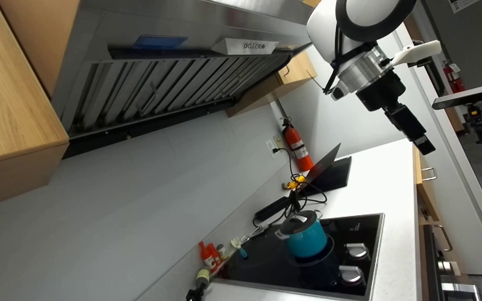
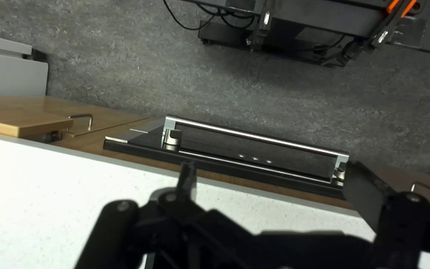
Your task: Take the lid off the blue pot and place it on the counter
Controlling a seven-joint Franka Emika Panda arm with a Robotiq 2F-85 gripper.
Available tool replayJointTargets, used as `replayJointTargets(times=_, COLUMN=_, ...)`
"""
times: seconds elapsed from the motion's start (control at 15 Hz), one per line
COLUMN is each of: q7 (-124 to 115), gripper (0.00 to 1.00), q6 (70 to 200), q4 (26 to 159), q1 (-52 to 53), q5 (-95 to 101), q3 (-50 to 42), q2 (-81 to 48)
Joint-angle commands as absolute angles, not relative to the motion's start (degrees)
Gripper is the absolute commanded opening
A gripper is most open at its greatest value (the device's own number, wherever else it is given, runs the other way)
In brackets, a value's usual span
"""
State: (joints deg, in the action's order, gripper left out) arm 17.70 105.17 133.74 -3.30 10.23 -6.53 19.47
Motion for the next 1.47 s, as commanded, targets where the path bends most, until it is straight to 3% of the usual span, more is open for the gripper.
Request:
replayJointTargets(times=0.0, q7=16.79, gripper=1.0, q6=110.32, q4=133.38, q1=-2.52, q5=7.35, q3=-6.61, q2=16.89)
replayJointTargets(times=1.4, q7=5.81, gripper=1.0, q6=142.11, q4=130.78, q1=-1.39, q5=2.66, q3=-1.62, q2=4.57)
